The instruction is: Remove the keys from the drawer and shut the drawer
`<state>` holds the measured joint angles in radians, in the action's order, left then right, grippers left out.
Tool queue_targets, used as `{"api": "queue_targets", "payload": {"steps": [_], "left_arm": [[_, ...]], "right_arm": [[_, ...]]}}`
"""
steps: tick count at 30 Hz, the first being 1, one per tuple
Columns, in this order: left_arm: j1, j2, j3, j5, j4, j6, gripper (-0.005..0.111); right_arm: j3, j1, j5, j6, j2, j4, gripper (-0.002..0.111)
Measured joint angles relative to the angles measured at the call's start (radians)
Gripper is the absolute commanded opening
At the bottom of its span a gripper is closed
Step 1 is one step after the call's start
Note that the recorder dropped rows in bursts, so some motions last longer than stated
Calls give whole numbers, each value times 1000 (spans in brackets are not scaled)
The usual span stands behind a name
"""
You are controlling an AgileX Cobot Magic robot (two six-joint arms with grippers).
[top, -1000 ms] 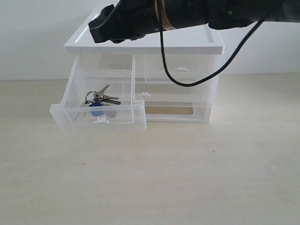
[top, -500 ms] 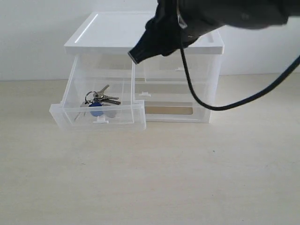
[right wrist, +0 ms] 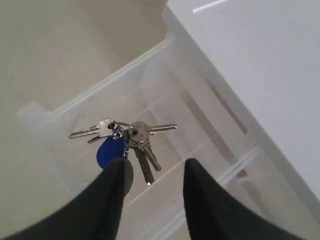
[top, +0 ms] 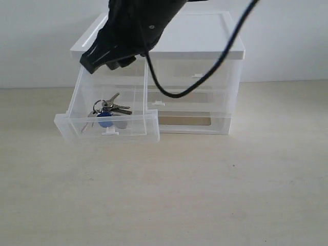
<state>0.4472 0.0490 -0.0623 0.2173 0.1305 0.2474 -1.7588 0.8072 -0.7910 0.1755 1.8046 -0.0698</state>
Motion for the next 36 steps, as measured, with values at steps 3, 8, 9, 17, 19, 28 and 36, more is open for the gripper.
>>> {"api": "queue_targets", "payload": {"steps": [3,8,9,17,19,28,36], "left_arm": [[0,0,0,0,0,-8,4],[0,0,0,-21,0,-10,4],[0,0,0,-32,0,-11,4],[0,0,0,-191,4,-17,4],[0,0,0,-201,4,-17,4],[0,0,0,-210,4,-19,4],[0,0,0,-217,4,-25,4]], "right_arm": [[-130,0,-50,10,116,2,35],[-302,0,-124,38,276,2,35],[-327,0,-129,41,305,2,35],[-444,0,-194,48,438,-27,35],[-453,-2,-201,53,451,-36,35],[-461,-13,-192,127,468,-41,35],[-461,-14,-263,347,444,164,35]]}}
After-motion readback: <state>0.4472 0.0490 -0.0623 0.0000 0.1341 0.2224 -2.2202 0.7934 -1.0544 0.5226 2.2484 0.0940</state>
